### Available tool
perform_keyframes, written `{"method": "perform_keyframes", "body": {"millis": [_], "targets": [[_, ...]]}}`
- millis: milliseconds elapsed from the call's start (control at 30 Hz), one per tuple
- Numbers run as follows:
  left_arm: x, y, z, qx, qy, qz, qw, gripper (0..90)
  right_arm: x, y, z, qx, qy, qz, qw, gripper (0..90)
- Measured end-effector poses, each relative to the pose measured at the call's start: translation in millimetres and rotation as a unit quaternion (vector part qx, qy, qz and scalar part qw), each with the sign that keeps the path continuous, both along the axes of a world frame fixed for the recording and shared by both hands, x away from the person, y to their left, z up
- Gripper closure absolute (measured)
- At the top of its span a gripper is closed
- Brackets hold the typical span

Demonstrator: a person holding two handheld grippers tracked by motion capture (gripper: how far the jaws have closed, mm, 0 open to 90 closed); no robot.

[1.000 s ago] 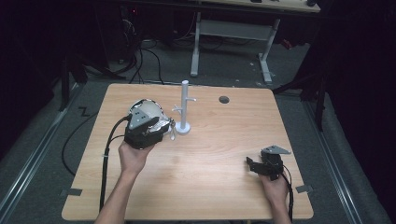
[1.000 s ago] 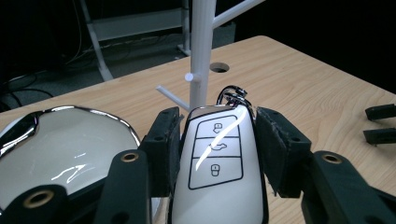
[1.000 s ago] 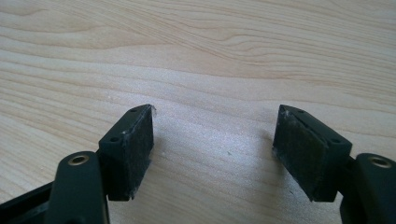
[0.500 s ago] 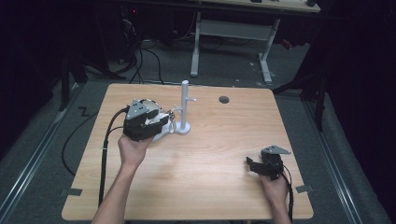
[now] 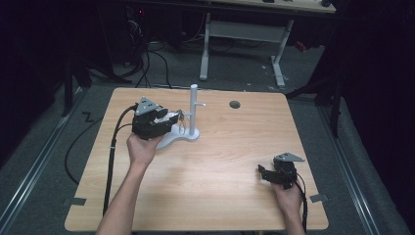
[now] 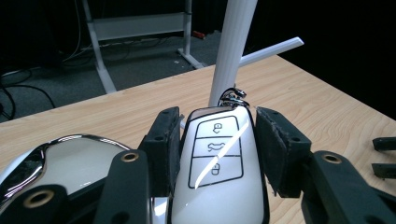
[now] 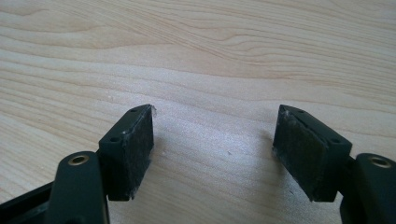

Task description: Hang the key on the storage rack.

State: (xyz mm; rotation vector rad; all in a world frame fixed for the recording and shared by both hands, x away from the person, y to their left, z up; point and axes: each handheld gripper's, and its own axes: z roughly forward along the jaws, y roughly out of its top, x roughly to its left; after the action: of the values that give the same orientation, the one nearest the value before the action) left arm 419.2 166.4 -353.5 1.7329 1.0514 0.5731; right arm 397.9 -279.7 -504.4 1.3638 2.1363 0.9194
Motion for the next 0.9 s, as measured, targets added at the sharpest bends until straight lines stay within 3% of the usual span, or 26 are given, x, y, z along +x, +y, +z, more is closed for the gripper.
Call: {"method": "perform_keyframes", "body": {"millis": [467, 600, 900], "targets": [[4.8, 4.3, 2.6, 0.007, 0.0, 0.012, 0.9999, 51.9, -0.2, 0.0, 0.0, 0.001, 0.0, -0.001, 1.0, 28.9], [6.5, 3.5, 1.7, 0.025, 0.001, 0.018, 0.9995, 51.8, -0.2, 0.0, 0.0, 0.001, 0.0, -0.001, 1.0, 28.9], [12.8, 4.6, -2.3, 0.027, 0.005, 0.031, 0.9992, 51.9, -0.2, -0.1, 0.0, 0.001, 0.0, 0.0, 1.0, 28.9]]}}
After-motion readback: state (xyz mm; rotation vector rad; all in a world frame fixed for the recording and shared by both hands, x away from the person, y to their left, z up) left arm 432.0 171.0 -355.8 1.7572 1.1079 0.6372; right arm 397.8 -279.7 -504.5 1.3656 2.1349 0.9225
